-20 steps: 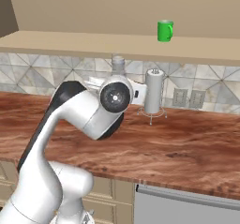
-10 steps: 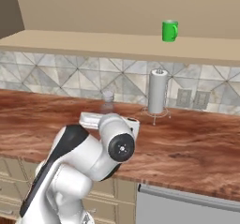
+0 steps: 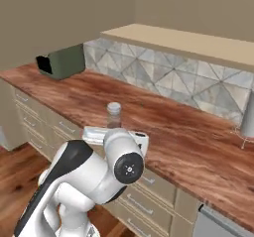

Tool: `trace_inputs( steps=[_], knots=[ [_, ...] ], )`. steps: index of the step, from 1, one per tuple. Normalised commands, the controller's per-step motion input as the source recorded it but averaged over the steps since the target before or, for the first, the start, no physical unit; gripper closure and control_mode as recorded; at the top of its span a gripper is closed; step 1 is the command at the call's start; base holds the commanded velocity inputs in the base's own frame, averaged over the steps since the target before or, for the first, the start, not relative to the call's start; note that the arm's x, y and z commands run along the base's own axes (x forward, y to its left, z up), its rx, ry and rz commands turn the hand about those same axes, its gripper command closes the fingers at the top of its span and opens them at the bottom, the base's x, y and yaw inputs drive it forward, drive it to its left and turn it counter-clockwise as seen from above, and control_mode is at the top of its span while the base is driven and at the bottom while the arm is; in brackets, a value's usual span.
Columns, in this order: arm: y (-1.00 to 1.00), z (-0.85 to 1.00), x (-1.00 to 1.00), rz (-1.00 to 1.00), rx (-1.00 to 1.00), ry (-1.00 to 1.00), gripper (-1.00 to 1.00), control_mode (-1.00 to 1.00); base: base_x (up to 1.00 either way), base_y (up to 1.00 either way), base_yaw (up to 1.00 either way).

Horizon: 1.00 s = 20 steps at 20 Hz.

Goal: Take the cinnamon bottle from the cabinet and place it on the dining table, next to the plate with the cupcake. Then take the chocolate from the dining counter and place it on the cupcake plate.

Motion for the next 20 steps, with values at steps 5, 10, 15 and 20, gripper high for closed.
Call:
trace_inputs(
  steps=[5,10,15,20],
  knots=[
    [0.0,0.0,0.0,0.0,0.0,0.0,1.0,1.0,-0.55,0.3,0.85],
    [0.0,0.0,0.0,0.0,0.0,0.0,1.0,1.0,-0.57,0.23,0.89],
    [0.0,0.0,0.0,0.0,0.0,0.0,1.0,1.0,-0.46,0.06,0.96],
    [0.0,0.0,0.0,0.0,0.0,0.0,1.0,1.0,-0.2,0.0,0.97]
  ],
)
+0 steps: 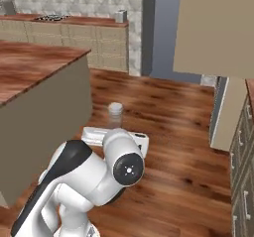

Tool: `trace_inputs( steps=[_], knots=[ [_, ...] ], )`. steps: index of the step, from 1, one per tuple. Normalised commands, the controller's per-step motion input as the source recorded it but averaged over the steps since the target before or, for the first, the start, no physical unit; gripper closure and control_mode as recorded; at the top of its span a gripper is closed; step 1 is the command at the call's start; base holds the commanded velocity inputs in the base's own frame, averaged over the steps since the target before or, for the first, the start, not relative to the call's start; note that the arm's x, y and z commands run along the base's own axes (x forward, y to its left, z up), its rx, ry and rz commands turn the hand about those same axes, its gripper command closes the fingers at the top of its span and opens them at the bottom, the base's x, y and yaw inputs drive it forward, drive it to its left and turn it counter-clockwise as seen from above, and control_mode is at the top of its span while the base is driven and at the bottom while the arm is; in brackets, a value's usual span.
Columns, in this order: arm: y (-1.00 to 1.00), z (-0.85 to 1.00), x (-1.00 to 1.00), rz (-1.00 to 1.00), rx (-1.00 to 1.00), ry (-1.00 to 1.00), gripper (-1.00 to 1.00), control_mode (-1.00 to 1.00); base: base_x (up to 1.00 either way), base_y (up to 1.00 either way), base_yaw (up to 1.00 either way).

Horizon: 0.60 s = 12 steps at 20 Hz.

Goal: Take the cinnamon bottle from the cabinet and place it on the dining table, next to the plate with the cupcake. Then take the chocolate from the dining counter and place it on the cupcake plate.

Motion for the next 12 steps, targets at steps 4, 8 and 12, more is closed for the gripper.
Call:
trace_inputs(
  steps=[4,8,12],
  knots=[
    [0.0,0.0,0.0,0.0,0.0,0.0,1.0,1.0,0.0,0.0,0.89],
    [0.0,0.0,0.0,0.0,0.0,0.0,1.0,1.0,0.14,0.0,0.78],
    [0.0,0.0,0.0,0.0,0.0,0.0,1.0,1.0,0.28,-0.13,0.71]
  ],
)
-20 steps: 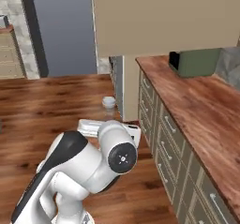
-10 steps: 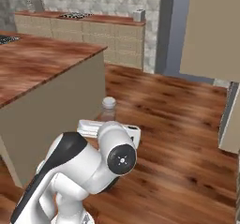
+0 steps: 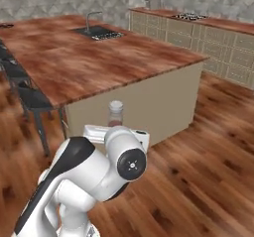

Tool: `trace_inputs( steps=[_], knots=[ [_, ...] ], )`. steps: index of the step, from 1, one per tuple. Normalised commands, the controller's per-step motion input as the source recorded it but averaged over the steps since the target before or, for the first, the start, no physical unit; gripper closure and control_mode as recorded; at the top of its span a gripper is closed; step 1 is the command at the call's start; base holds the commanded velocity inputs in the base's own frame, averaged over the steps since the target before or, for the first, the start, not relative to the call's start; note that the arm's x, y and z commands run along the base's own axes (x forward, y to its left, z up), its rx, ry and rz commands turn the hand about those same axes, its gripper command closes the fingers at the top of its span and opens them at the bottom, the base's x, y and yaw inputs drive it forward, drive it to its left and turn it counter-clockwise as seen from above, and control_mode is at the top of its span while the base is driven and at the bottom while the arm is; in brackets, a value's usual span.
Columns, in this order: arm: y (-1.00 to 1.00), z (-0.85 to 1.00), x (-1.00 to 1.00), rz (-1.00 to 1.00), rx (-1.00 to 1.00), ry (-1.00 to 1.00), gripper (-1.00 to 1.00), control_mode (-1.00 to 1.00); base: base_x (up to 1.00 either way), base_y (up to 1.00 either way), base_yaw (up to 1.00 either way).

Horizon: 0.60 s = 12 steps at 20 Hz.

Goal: Take the cinnamon bottle from the cabinet and place it on the dining table, next to the plate with the cupcake. Then take the chocolate from the dining counter and place it on the cupcake plate.

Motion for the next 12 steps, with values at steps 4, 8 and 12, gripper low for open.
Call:
trace_inputs(
  steps=[4,8,12],
  knots=[
    [0.0,0.0,0.0,0.0,0.0,0.0,1.0,1.0,0.32,-0.19,0.66],
    [0.0,0.0,0.0,0.0,0.0,0.0,1.0,1.0,0.16,0.06,0.63],
    [0.0,0.0,0.0,0.0,0.0,0.0,1.0,1.0,0.24,0.8,0.6]
  ],
)
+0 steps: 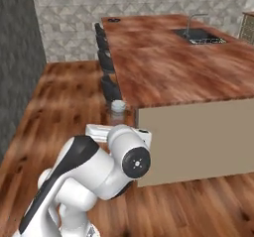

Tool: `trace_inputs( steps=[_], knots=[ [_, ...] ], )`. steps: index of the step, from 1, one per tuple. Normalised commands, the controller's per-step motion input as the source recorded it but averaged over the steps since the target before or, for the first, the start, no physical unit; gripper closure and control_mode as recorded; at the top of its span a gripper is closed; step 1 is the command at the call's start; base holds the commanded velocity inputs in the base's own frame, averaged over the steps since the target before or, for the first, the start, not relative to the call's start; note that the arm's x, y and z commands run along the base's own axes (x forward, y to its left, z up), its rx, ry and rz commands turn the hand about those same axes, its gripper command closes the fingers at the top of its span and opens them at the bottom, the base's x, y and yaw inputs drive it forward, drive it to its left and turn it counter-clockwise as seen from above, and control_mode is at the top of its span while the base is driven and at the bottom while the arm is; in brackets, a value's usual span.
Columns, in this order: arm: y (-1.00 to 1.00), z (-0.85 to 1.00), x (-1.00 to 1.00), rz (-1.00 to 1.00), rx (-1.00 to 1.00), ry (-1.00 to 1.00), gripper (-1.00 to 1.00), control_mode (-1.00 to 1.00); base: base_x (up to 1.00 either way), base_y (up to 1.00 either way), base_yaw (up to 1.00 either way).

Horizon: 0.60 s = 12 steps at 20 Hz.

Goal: Take the cinnamon bottle from the cabinet and place it on the dining table, next to the plate with the cupcake. Then take the chocolate from the dining counter and place it on the cupcake plate.

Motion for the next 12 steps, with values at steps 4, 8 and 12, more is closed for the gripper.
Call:
trace_inputs(
  steps=[4,8,12],
  knots=[
    [0.0,0.0,0.0,0.0,0.0,0.0,1.0,1.0,0.46,0.97,0.51],
    [0.0,0.0,0.0,0.0,0.0,0.0,1.0,1.0,0.88,0.7,0.4],
    [0.0,0.0,0.0,0.0,0.0,0.0,1.0,1.0,1.0,0.45,0.2]
  ],
)
